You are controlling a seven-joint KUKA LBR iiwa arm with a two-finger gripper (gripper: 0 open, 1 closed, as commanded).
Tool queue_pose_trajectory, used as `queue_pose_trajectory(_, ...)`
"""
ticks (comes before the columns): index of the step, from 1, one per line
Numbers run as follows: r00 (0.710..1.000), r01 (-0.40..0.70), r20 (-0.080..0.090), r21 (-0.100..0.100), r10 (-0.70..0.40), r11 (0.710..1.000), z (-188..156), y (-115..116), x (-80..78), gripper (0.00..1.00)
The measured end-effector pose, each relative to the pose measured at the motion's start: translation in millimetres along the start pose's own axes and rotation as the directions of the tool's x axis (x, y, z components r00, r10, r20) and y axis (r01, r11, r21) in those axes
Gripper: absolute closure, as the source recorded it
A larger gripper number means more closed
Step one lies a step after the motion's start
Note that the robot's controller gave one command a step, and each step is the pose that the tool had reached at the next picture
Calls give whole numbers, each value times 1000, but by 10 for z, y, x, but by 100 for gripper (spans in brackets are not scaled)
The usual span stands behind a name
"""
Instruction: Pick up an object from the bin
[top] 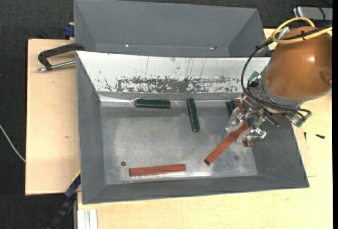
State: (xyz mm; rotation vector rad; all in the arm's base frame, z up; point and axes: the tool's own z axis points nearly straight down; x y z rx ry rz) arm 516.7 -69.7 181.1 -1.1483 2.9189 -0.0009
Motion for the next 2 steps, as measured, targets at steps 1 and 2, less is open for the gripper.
queue_pose_trajectory(1, 999, -33, 2, 4, 33, 999, 486, -67, 81, 100)
queue_pose_trajectory(2, 996, -93, 0, 0, 93, 996, -1569, 46, -41, 100)
